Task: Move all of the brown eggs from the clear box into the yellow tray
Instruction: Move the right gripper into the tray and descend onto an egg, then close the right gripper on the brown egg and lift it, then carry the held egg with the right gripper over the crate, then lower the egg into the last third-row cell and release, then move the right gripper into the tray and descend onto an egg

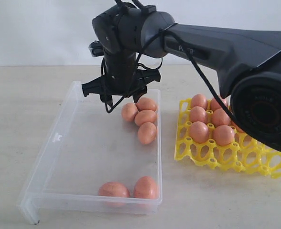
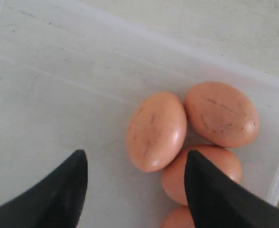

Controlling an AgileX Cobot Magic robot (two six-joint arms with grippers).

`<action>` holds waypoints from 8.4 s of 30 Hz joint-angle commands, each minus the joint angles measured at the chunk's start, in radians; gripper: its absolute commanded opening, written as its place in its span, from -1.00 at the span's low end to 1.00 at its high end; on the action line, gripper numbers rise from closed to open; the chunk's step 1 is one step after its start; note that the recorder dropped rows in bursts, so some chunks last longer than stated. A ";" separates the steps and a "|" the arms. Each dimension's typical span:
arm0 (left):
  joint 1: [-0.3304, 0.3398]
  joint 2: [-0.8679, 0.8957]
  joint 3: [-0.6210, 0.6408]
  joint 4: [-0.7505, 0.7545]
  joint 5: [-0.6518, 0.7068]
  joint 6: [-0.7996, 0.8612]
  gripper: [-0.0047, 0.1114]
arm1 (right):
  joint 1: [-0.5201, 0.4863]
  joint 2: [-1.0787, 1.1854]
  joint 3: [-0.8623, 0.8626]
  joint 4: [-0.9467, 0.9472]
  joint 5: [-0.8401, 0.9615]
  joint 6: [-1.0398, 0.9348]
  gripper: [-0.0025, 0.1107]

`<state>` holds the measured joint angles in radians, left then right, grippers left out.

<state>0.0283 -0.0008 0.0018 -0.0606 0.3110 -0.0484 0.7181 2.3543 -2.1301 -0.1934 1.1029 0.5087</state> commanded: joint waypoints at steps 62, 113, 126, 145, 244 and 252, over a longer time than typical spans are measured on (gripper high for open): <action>-0.002 0.001 -0.002 -0.002 -0.007 0.000 -0.99 | -0.319 -0.827 1.203 -1.551 -0.702 1.528 -0.96; -0.002 0.001 -0.002 -0.002 -0.007 0.000 -0.99 | -0.955 -0.747 1.250 1.831 0.118 -2.068 -0.96; -0.002 0.001 -0.002 -0.002 -0.007 0.000 -0.99 | -1.036 -0.705 1.570 1.938 -0.257 -2.586 -0.96; -0.002 0.001 -0.002 -0.002 -0.007 0.000 -0.99 | -0.918 -0.658 1.531 1.938 -0.414 -2.632 -0.96; -0.003 0.001 -0.002 -0.002 -0.007 0.000 -0.99 | 0.125 -0.545 0.552 0.707 -0.215 -1.448 -0.96; -0.003 0.001 -0.002 -0.002 -0.007 0.000 -0.99 | 0.139 -0.499 0.531 -0.435 0.047 -0.549 -0.96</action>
<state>0.0283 -0.0008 0.0018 -0.0606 0.3110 -0.0484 0.8569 1.8718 -1.5712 -0.4207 1.1109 -0.2159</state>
